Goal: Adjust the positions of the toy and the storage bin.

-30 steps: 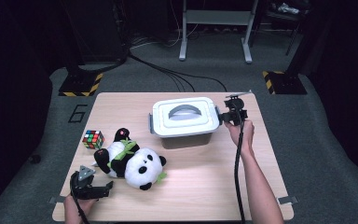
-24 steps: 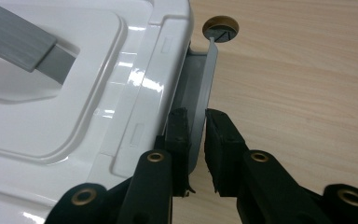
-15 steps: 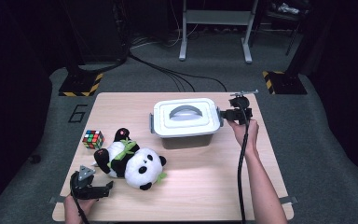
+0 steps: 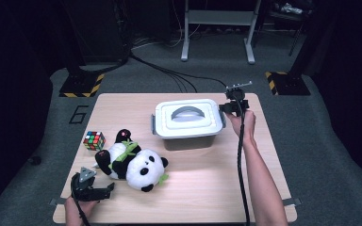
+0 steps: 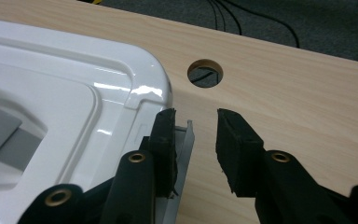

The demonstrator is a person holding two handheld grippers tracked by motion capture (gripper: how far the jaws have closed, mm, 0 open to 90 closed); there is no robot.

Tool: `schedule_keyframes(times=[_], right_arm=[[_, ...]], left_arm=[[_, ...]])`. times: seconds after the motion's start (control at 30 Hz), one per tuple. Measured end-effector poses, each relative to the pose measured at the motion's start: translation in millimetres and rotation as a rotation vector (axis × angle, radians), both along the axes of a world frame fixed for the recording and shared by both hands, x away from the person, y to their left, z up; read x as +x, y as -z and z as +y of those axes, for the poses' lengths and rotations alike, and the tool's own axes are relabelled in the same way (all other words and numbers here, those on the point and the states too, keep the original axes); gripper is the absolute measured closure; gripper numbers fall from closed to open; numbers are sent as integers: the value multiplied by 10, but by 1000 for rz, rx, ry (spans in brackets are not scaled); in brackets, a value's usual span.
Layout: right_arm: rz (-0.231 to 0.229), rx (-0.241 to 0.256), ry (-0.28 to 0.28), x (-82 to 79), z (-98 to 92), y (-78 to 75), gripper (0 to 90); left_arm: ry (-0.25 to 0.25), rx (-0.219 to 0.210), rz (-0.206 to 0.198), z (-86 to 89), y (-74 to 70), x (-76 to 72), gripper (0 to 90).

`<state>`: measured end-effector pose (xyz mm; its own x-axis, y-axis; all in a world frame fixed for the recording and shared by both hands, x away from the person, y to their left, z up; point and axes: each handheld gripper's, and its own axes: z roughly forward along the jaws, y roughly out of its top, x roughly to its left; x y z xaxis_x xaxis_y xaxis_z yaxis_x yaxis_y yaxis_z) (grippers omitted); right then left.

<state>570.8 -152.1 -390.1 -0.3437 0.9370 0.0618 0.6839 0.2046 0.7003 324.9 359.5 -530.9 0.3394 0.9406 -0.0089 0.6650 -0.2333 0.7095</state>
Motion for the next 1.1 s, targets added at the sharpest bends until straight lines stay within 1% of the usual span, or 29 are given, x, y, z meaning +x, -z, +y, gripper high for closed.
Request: schedule_keyframes(times=[0.07,0.17,0.23,0.27,0.33,0.4,0.53,0.67,0.7,0.73,0.8,0.87,0.9,0.93,0.97,1.0,1.03,1.1], right_arm=[[2,18,-10,51,-9,44,699],[9,16,-15,88,-6,89,767],[28,43,-18,102,-8,117,830],[37,52,-14,100,-2,124,838],[44,28,2,98,29,119,844],[67,16,15,91,49,97,846],[109,19,31,60,20,74,846],[140,26,37,-15,-8,58,843],[145,25,37,-45,-10,54,842],[142,19,36,-77,-11,56,840],[137,19,37,-146,-21,60,832],[126,36,32,-194,-47,73,820],[118,47,21,-208,-70,79,762],[106,50,24,-222,-97,82,688],[98,55,19,-230,-120,79,664],[92,79,8,-243,-148,67,649],[65,76,10,-263,-172,46,594],[39,73,-5,-296,-195,6,505]], left_arm=[[-1,0,-1,-1,1,0,1],[0,0,0,0,0,0,1],[0,0,0,0,0,0,1],[0,0,0,0,0,0,1],[-3,-2,-1,-2,1,0,1],[0,0,0,0,0,0,1],[-1,0,-1,0,1,0,1],[-2,-4,3,-2,0,-2,1],[-1,-3,4,-1,0,-2,1],[-11,-6,-13,-9,13,0,1],[-9,-5,-12,-8,12,0,1],[-10,-6,-13,-9,13,0,1],[-10,-6,-13,-9,13,0,1],[-10,-5,-13,-9,13,0,1],[-10,-5,-13,-9,13,0,1],[-10,-6,-13,-9,13,0,1],[-10,-5,-12,-9,12,0,1],[-10,-6,-13,-9,13,0,1]])
